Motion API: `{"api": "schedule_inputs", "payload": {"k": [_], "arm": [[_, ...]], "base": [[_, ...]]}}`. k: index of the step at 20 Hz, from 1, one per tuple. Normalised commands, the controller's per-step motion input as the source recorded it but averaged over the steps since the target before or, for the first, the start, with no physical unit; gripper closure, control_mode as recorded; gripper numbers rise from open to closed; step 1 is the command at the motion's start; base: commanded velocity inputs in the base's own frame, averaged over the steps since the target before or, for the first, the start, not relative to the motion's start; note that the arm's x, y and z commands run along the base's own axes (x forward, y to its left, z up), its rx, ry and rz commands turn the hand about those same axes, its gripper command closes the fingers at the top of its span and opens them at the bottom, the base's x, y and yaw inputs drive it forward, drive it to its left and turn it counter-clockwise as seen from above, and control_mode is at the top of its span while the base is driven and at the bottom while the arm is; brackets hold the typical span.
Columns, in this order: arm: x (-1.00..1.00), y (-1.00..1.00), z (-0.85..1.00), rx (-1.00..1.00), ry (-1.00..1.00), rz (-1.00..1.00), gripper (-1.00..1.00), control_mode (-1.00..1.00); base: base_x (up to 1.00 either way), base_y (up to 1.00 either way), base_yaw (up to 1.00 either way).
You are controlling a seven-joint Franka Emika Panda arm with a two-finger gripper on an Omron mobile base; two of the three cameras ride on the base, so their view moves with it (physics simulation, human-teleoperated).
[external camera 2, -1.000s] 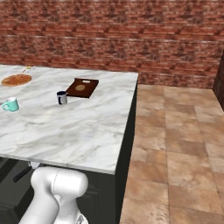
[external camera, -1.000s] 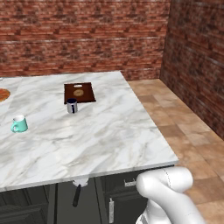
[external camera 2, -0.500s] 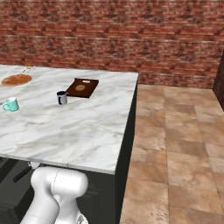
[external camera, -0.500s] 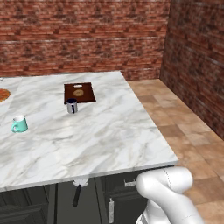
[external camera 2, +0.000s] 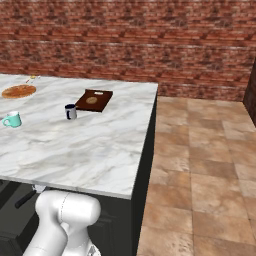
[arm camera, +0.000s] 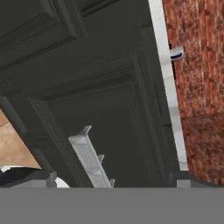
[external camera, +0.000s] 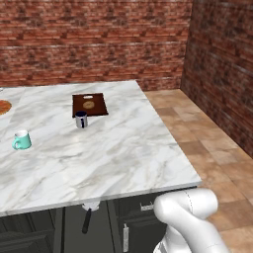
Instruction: Take the pizza cutter from the drawer on the left and place it on the dining counter for cutting.
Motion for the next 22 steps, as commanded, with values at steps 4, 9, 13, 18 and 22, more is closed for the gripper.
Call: {"api": "schedule_inputs", "payload": {"k": [4, 9, 13, 18, 22], "arm": [[-0.06, -0.02, 0.49, 0.10, 0.01, 0.00, -1.00, -1.00], [0.18, -0.17, 0.24, 0.09, 0.00, 0.00, -1.00, -1.00], [0.29, -0.27, 0.18, 0.13, 0.00, 0.00, -1.00, -1.00], [0.16, -0.16, 0.40, 0.19, 0.06, -0.02, -1.00, -1.00], [0.11, -0.15, 0.47, 0.26, 0.14, -0.06, -1.00, -1.00]], "base": [[0.00, 0.00, 0.00], [0.00, 0.00, 0.00], [0.00, 0.00, 0.00], [0.00, 0.00, 0.00], [0.00, 0.00, 0.00]]}}
